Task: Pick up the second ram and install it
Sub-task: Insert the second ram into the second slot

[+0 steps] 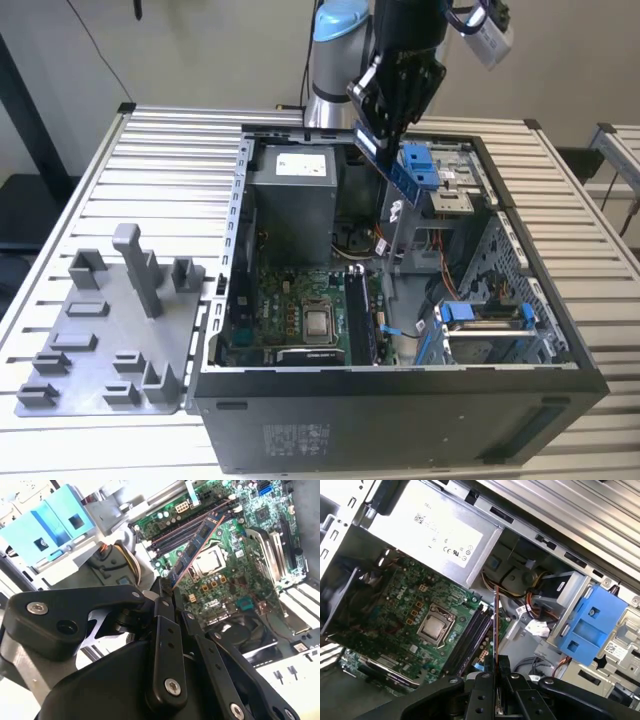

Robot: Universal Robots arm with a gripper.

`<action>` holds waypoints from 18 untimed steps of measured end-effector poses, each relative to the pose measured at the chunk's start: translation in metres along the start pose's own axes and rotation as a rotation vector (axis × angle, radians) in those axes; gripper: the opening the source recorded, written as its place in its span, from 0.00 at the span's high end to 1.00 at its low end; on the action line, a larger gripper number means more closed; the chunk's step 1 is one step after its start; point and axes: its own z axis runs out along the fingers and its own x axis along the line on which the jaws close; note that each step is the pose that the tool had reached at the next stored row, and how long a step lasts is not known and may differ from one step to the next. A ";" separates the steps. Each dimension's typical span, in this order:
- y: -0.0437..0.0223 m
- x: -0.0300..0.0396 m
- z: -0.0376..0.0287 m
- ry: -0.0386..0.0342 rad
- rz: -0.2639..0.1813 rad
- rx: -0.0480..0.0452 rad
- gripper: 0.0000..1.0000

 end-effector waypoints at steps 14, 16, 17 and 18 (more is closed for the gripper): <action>0.0000 0.0000 0.0002 0.0004 0.134 0.0028 0.86; 0.0000 0.0000 0.0003 0.0005 0.157 0.0033 0.86; 0.0000 0.0000 0.0002 0.0005 0.167 0.0035 0.86; 0.0000 0.0000 0.0002 0.0006 0.177 0.0037 0.86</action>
